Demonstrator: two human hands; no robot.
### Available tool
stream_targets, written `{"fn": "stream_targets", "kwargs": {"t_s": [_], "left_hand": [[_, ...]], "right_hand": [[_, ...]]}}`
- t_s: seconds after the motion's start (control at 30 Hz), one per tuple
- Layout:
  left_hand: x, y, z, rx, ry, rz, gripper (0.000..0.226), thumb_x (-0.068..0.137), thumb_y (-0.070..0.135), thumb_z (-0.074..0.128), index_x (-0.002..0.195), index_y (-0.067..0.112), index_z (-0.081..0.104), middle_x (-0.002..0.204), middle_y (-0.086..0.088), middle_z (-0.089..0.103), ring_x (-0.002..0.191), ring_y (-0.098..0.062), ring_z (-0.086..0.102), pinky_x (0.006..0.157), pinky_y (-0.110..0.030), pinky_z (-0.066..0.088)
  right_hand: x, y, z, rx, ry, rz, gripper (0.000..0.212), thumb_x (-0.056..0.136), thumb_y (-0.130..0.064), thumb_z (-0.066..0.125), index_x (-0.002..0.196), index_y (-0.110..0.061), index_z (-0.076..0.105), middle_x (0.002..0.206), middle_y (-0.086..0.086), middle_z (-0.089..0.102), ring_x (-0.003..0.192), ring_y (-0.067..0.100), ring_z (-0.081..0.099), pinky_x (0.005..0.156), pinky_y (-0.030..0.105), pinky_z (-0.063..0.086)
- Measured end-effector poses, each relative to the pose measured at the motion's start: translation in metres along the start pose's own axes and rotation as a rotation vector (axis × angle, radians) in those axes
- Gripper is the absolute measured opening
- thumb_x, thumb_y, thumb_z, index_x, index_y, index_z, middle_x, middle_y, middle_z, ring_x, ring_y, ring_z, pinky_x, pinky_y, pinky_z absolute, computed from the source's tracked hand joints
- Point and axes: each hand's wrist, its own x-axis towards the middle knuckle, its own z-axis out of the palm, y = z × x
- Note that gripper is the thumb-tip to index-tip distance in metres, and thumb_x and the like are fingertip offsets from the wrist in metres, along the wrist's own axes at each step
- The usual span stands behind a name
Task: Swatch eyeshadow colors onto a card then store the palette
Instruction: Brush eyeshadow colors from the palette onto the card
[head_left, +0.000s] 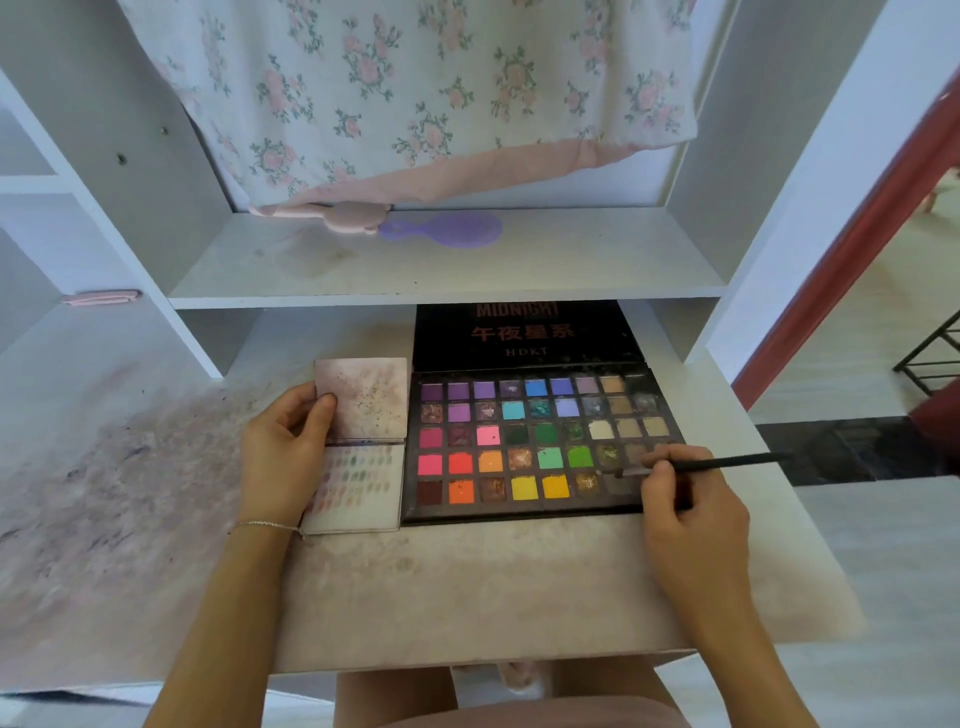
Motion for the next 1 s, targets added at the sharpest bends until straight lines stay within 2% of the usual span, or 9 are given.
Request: {"fn": "stream_targets", "kwargs": {"t_s": [0.2,0.37,0.5,0.73,0.87,0.93,1.0], "left_hand": [[-0.001,0.0,-0.001,0.006,-0.006,-0.014,0.02,0.09,0.012,0.054,0.108,0.017,0.062,0.09,0.004,0.064,0.076,0.002,0.058,0.068,-0.012,0.044],[-0.001,0.0,-0.001,0.029,-0.011,-0.011,0.022,0.091,0.012,0.053,0.111,0.012,0.062,0.093,0.007,0.063,0.078,0.004,0.057,0.069,-0.011,0.043],[-0.001,-0.001,-0.001,0.036,-0.01,-0.005,0.022,0.091,0.012,0.053,0.11,0.009,0.063,0.093,0.005,0.063,0.078,0.003,0.057,0.069,-0.013,0.044],[0.0,-0.001,-0.001,0.045,-0.01,-0.006,0.023,0.091,0.013,0.053,0.111,0.01,0.063,0.094,0.005,0.063,0.078,0.003,0.058,0.07,-0.011,0.044],[0.0,0.001,-0.001,0.043,-0.006,-0.005,0.023,0.091,0.012,0.053,0.111,0.009,0.063,0.096,0.003,0.063,0.081,-0.007,0.06,0.071,-0.012,0.044],[0.0,0.002,-0.001,0.058,-0.007,-0.003,0.023,0.091,0.013,0.053,0.111,0.009,0.063,0.097,0.003,0.063,0.079,-0.004,0.059,0.07,-0.012,0.043],[-0.001,0.002,-0.001,0.065,-0.008,-0.004,0.023,0.091,0.014,0.053,0.11,0.009,0.063,0.096,0.003,0.064,0.079,0.0,0.058,0.069,-0.011,0.043]], "right_hand": [[0.0,0.0,0.001,-0.059,-0.07,-0.031,0.037,0.085,0.0,0.051,0.075,-0.036,0.047,0.074,-0.016,0.054,0.077,-0.02,0.051,0.058,-0.004,0.037],[0.0,0.0,0.0,-0.047,-0.021,-0.021,0.037,0.085,0.0,0.05,0.074,-0.034,0.047,0.071,-0.015,0.054,0.074,-0.019,0.051,0.056,-0.004,0.037],[0.002,0.0,0.001,-0.045,-0.07,-0.01,0.034,0.086,-0.001,0.05,0.075,-0.034,0.047,0.075,-0.015,0.054,0.076,-0.02,0.051,0.056,-0.003,0.038],[0.0,-0.004,0.001,0.03,-0.038,0.015,0.034,0.087,-0.001,0.049,0.075,-0.033,0.049,0.076,-0.015,0.056,0.077,-0.02,0.053,0.056,-0.002,0.04],[-0.006,-0.013,0.01,0.124,-0.105,-0.003,0.036,0.087,0.002,0.05,0.073,-0.031,0.052,0.069,-0.016,0.06,0.075,-0.012,0.058,0.057,0.002,0.043],[-0.01,-0.02,0.021,0.174,-0.161,-0.015,0.034,0.087,0.001,0.05,0.074,-0.031,0.054,0.064,-0.011,0.061,0.071,-0.003,0.06,0.056,0.008,0.047],[-0.015,-0.029,0.034,0.233,-0.219,-0.037,0.033,0.088,0.0,0.05,0.077,-0.031,0.054,0.07,-0.009,0.063,0.065,0.004,0.059,0.053,0.013,0.047]]}}
